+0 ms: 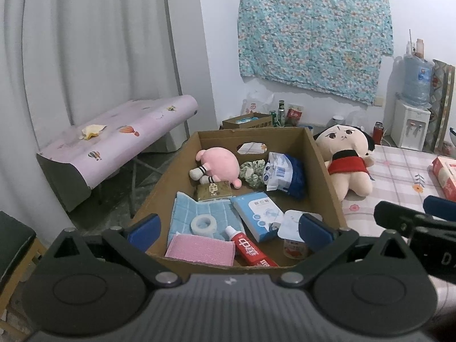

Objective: Organize soft objects

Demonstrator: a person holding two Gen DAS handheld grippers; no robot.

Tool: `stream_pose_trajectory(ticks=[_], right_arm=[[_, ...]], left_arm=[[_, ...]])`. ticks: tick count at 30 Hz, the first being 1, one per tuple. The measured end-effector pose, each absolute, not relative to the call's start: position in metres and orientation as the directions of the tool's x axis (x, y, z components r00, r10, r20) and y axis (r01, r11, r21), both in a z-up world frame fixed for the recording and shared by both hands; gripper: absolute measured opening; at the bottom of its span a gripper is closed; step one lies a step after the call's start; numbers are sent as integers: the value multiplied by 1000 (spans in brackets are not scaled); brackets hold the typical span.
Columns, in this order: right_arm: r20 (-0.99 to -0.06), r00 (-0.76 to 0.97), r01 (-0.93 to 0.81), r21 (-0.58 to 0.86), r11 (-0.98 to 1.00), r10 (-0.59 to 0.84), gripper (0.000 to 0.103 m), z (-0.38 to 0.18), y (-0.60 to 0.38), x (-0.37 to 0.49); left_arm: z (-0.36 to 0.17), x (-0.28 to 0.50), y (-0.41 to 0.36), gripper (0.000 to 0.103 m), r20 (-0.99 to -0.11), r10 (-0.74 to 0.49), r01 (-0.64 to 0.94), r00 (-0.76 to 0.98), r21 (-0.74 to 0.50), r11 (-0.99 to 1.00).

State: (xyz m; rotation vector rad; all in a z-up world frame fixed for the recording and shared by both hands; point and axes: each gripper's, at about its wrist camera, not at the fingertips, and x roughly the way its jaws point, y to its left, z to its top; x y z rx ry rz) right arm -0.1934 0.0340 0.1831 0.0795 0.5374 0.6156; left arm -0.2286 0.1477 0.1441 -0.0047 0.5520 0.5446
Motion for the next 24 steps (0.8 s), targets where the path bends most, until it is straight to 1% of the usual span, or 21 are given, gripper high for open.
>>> stream_pose_trajectory(ticks=[24], right_arm=[[-474,676,-524,229,820,564,78,176,36,-190]], left_arm=[[141,-227,153,103,-506,503,-501,700,154,852]])
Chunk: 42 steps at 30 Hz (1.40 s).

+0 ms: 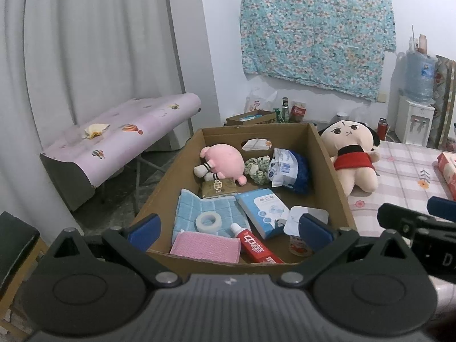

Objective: Organize soft objects

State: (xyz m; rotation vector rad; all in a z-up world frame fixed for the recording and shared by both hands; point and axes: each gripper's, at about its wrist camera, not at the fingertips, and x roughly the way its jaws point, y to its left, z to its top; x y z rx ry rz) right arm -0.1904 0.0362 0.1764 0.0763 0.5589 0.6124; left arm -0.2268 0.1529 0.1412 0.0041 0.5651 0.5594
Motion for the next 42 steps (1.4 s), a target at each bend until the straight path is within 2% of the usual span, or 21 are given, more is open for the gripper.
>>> stream_pose_trajectory(ticks=[42], right_arm=[[-471,676,-537,211,816,567,81,176,33,-191]], left_arm=[[143,-233,152,103,-510,487,-498,709,127,858]])
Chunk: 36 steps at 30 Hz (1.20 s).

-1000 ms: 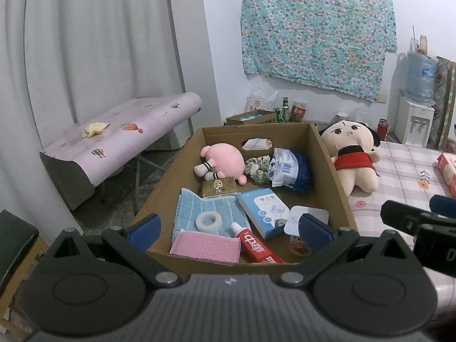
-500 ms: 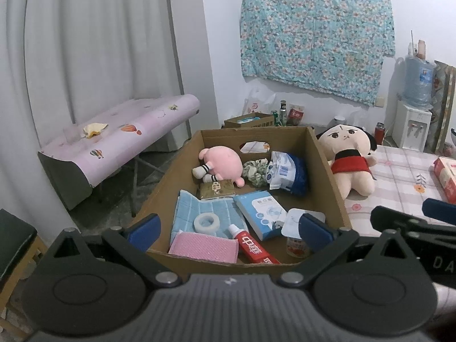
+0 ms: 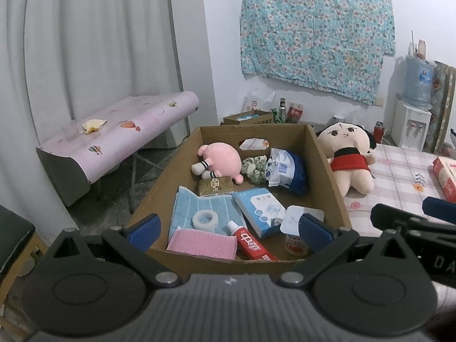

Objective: Organize soft objects

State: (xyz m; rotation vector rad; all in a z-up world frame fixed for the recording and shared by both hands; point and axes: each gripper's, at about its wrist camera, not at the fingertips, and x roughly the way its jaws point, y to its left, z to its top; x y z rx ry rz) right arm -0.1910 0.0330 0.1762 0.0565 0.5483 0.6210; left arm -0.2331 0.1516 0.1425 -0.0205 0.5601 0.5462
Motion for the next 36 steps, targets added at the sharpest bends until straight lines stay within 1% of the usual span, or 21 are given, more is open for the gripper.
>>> stream_pose_trajectory(ticks=[22,29,36], right_arm=[[-477,681,-528,205,824,556,81,174,32,-191],[-492,681,-520,196,832,542,82,169,33,-188],[-478,680,-540,186,821,556,82,174,37,-191]], left_arm=[[143,-233,149,103,-509,491,-494,707,142,858],[143,-233,150,103,-506,490,-493,710,139,859],[143,-234,154,103,-511,501,-505,698,145,851]])
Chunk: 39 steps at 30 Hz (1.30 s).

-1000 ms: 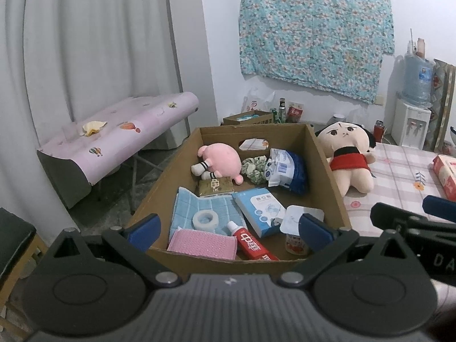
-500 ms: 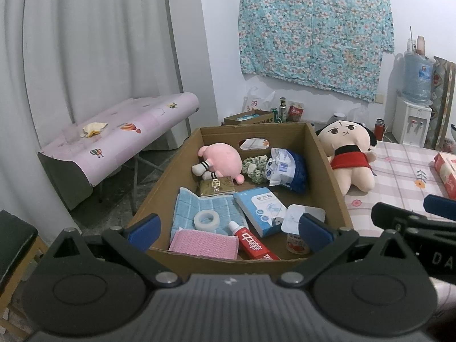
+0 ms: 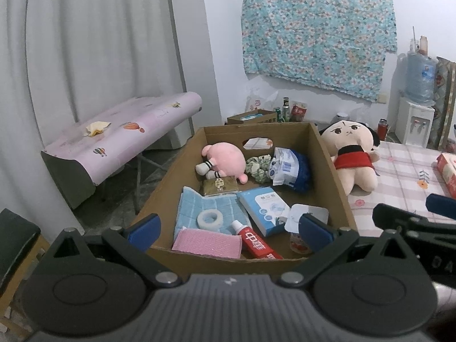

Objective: Organize soft objects

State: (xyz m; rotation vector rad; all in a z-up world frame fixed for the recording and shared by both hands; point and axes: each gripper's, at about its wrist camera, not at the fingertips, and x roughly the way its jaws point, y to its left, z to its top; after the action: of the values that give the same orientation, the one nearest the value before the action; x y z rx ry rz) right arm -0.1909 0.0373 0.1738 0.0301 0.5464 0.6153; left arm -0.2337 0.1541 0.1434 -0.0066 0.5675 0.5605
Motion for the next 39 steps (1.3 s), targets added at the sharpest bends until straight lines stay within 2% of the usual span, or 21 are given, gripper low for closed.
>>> stream_pose_trajectory(ticks=[25,32,36,39], right_arm=[[-485,705,-508,163,845,518,81,174,32,-188],[-469,663,-540,240,807,583,81,176,30,-189],[-496,701,-515,147,845,513,81,174,38,-190],[-515,694,-505,149,850,503,81,169,39,-187]], left_arm=[[150,-244,144,103,-498,475,-493,725,106,863],[148,-242,146,103,-498,507,-512,703,140,847],[150,-242,144,103,-487,518,-509,704,164,845],[152,-245,144,103,-490,470,-480,734,115,869]])
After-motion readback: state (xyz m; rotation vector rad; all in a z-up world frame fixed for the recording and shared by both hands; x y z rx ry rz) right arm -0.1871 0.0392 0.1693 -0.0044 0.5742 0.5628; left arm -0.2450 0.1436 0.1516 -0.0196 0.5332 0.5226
